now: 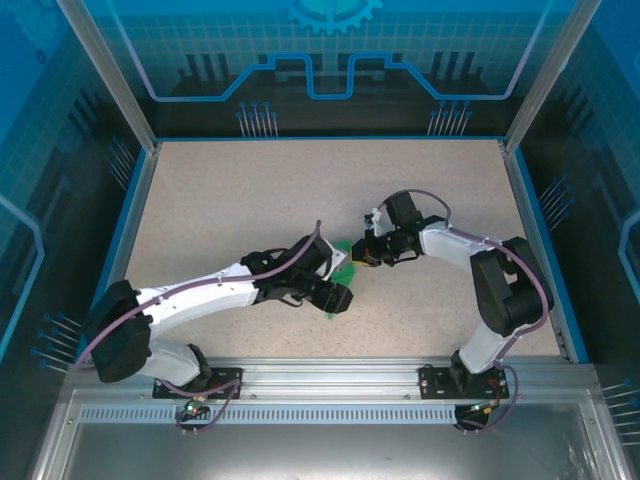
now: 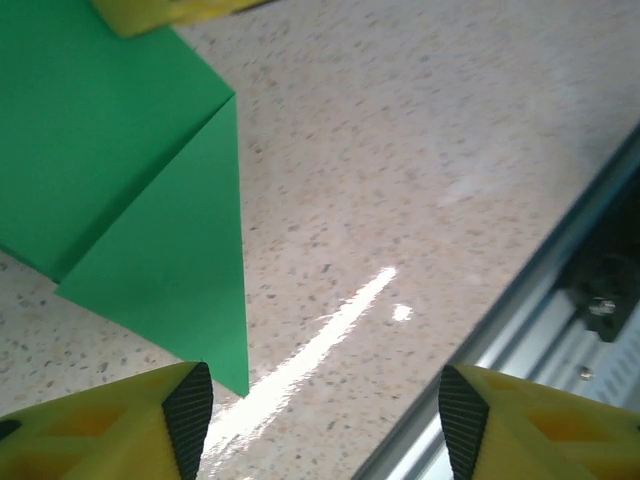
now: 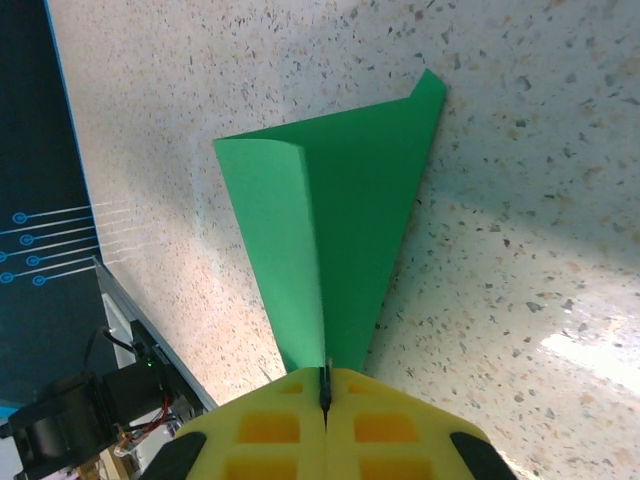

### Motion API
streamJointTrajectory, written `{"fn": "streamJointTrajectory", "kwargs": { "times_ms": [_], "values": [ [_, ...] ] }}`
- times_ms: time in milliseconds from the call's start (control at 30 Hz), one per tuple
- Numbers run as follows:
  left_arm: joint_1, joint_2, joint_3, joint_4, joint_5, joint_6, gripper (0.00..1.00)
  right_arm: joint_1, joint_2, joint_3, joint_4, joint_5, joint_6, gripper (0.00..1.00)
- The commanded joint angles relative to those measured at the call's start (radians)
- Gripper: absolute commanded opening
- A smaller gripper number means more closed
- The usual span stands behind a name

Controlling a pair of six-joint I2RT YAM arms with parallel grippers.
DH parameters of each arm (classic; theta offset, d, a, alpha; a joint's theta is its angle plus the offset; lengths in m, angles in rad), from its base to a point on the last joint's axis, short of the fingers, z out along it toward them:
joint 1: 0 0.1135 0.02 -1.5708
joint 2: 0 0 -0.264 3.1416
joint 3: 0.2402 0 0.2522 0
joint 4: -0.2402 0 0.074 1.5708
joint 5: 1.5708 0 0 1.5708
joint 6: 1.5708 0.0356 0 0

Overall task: Fold a paper plane with a square sheet of paper (fold left side to right side)
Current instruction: Fold the wing for the fifth time at the center of the table.

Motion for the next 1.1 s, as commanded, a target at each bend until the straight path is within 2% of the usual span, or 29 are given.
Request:
{"fn": "streamJointTrajectory", "kwargs": {
  "times_ms": [0, 133, 433, 767, 1067],
  "values": [
    [-0.04, 0.071, 0.047, -0.057, -0.125, -0.025, 0.66, 0.03, 0.007, 0.032, -0.055, 0.049, 0.069, 0.0],
    [-0.093, 0.156, 0.101, -0.096, -0.23, -0.046, 0.67, 0.052, 0.019, 0.041, -0.051, 0.066, 0.093, 0.0],
    [-0.145, 0.319, 0.22, -0.221, -0.447, -0.089, 0.65, 0.066, 0.035, 0.049, -0.06, 0.08, 0.093, 0.0],
    [-0.177, 0.416, 0.286, -0.273, -0.516, -0.103, 0.55, 0.072, 0.045, 0.048, -0.06, 0.083, 0.09, 0.0],
    [-0.182, 0.43, 0.28, -0.27, -0.528, -0.109, 0.4, 0.078, 0.055, 0.05, -0.062, 0.082, 0.085, 0.0]
  ]
}}
